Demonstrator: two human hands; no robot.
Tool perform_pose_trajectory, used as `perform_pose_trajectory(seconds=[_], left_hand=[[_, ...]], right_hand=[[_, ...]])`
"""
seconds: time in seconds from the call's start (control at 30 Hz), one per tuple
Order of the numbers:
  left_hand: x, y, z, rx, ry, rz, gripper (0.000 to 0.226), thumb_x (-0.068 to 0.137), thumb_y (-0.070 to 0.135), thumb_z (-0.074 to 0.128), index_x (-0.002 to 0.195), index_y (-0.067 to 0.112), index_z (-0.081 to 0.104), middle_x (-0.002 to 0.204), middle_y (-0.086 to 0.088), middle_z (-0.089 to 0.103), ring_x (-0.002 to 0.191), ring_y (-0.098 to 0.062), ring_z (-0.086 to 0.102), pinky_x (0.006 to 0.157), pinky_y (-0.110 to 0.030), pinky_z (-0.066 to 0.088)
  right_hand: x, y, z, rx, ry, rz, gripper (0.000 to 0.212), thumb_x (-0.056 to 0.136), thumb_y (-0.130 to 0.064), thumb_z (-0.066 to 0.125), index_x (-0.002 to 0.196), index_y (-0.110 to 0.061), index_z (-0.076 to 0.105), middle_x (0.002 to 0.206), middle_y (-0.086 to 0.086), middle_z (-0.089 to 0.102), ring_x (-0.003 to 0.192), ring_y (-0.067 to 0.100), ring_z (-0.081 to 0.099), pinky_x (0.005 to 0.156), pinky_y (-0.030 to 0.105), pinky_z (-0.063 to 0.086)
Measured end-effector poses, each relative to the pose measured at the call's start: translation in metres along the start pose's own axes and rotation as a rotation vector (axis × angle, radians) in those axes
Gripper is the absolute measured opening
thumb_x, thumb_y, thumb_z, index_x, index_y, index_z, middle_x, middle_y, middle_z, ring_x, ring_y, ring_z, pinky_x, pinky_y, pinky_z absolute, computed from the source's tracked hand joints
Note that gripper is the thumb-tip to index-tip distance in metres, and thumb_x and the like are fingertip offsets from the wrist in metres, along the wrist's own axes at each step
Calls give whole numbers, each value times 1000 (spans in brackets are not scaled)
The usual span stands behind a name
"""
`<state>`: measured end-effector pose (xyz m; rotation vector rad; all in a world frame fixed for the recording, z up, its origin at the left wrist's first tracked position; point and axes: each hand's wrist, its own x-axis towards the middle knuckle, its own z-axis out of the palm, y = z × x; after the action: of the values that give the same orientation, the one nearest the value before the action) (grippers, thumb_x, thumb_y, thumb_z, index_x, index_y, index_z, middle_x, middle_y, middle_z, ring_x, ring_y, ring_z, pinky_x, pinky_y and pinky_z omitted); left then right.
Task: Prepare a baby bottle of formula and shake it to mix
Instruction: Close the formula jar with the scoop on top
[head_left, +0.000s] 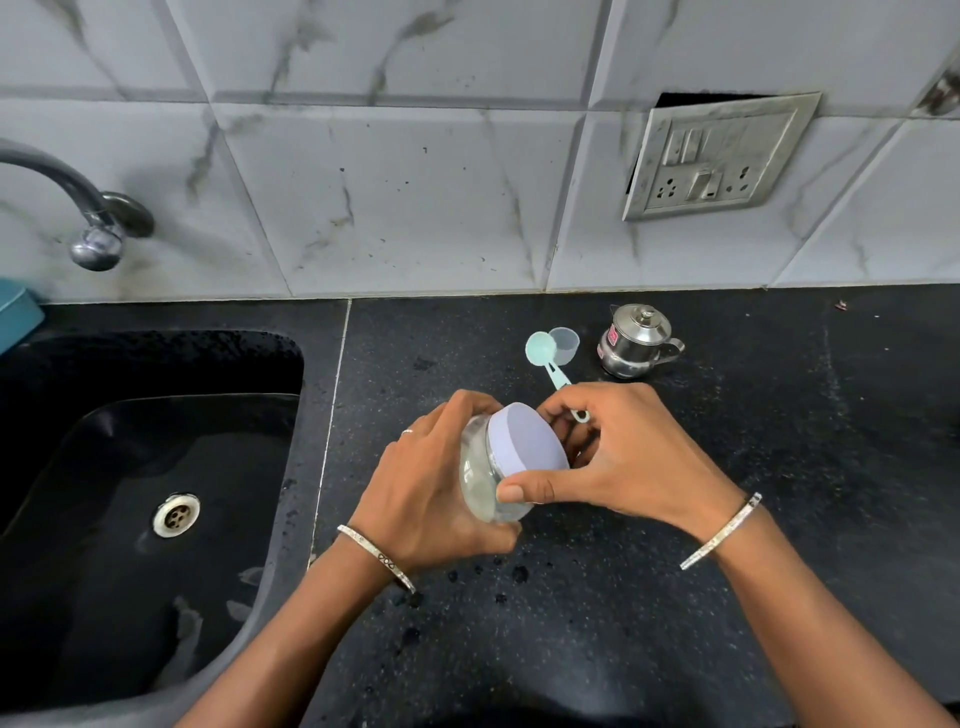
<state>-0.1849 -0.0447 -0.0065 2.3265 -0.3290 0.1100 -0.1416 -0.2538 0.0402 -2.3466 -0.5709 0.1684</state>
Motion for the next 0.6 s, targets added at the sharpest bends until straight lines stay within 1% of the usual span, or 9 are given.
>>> perform_pose_trajectory(seconds=[0.03,0.07,0.13,0.2,0.27,0.37,0.4,0.53,0.6], left_hand=[[0,-2,-1,-24,-2,-6,86,45,51,80,119,39,39,108,22,58,92,-9,60,73,-36,55],[1,-3,-2,-55,-6,-12,87,45,50,82,120,38,39,108,23,58,93,-7,60,73,-33,55],[3,-6,-6,-108,-20,-18,88,45,50,83,121,37,40,106,24,59,94,-2,61,73,-28,53],[4,-8,-8,-140,-45,-21,88,45,47,85,120,35,42,106,21,61,94,-4,63,74,-31,54],[5,-10,-10,-202,-64,-40,88,45,43,88,120,32,45,105,15,64,92,-10,65,75,-33,56],[7,-13,-14,-286,-107,-73,87,44,41,89,120,32,48,103,15,65,90,-10,66,72,-21,52],[8,-14,-16,-297,-129,-75,86,45,40,90,120,32,49,103,15,64,91,-11,66,73,-21,52],[10,-16,-21,-325,-195,-86,84,46,40,90,120,30,51,107,11,65,97,-16,67,81,-39,58],[11,-17,-22,-341,-201,-90,82,47,42,89,119,30,52,107,9,65,98,-17,67,82,-44,58]], right_hand=[[1,0,0,-18,-13,-9,75,48,-80,85,104,-30,74,89,-13,72,76,8,69,68,35,60],[3,1,-2,-36,-54,-23,84,49,-78,86,117,-32,71,102,-16,70,86,5,69,75,34,62],[7,3,-9,-46,-179,-61,109,51,-69,92,147,-37,51,133,-20,58,114,-1,63,98,34,58],[10,3,-16,12,-281,-108,121,54,-57,97,157,-43,34,149,-24,46,132,-4,52,109,31,52],[13,2,-19,56,-340,-166,117,60,-44,99,158,-43,34,150,-24,45,138,-2,46,109,29,51],[18,-1,-17,115,-358,-190,99,68,-26,97,152,-37,47,141,-20,53,137,5,48,101,36,58],[20,-1,-17,140,-350,-187,93,69,-21,97,149,-35,52,138,-20,55,136,6,49,97,38,60],[24,-2,-22,198,-373,-197,91,65,-10,98,143,-30,58,132,-24,55,133,3,50,97,34,59],[25,-1,-22,222,-371,-203,92,63,-9,99,142,-28,58,129,-24,54,132,3,51,98,30,59]])
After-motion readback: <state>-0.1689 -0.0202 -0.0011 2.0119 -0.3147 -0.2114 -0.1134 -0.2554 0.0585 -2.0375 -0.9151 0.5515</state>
